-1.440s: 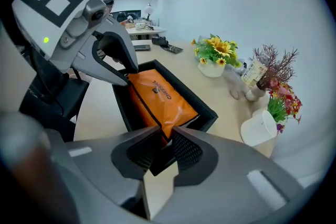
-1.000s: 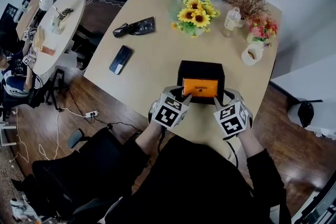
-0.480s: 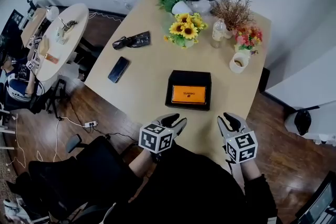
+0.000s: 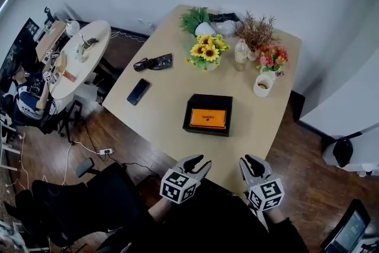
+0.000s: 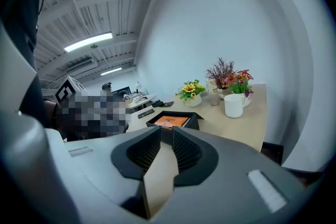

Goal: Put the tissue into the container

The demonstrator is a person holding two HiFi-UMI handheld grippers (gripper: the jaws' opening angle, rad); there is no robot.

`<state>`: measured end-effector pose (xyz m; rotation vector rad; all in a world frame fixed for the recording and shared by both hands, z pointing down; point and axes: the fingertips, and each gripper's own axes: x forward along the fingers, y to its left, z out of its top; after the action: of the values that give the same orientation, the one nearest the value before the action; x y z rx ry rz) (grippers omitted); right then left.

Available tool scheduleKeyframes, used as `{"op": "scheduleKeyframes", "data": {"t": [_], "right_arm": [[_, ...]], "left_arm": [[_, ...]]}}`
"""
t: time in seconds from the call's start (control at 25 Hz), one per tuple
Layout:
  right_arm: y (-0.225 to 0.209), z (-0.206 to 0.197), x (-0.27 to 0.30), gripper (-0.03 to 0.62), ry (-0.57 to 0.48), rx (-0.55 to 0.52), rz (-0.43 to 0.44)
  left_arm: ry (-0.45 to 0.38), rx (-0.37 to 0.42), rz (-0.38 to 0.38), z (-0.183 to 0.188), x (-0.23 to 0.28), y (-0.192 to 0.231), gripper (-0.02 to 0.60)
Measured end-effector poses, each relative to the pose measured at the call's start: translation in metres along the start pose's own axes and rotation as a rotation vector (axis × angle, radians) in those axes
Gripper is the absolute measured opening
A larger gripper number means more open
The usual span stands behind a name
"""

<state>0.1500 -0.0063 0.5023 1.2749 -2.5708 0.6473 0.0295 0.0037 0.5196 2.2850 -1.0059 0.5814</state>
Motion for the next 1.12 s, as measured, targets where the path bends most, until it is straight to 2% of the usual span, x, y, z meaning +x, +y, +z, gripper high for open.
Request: {"op": "scheduleKeyframes", "data": {"t": [0.2,0.44,0.68,0.92,1.12], "right_arm": [[0.022,0.001,0.0,0.071,-0.004,-0.073,0.038],[0.03,0.025,0.001,0.059,-0.065,-0.106,-0.001],[0.036,0.029,0.005,0.058,-0.069,-0.108,-0.039],[0.031,0.032,0.002,0.058,-0.064,-0.069,-0.101],[0.032,0.034,0.003,0.058,-0.062,-0.065,-0.119]], "left_arm": [[-0.022,0.034,-0.053,0.004,0.001,-0.011,0.121],[-0.044,0.123,-0.086,0.017,-0.005,-0.005,0.121],[-0.032,0.086,-0.111,0.014,-0.01,0.009,0.121],[-0.021,0.1,-0.146,0.011,-0.008,0.011,0.121],[-0.002,0.109,-0.156,0.008,-0.008,0.013,0.121]]}}
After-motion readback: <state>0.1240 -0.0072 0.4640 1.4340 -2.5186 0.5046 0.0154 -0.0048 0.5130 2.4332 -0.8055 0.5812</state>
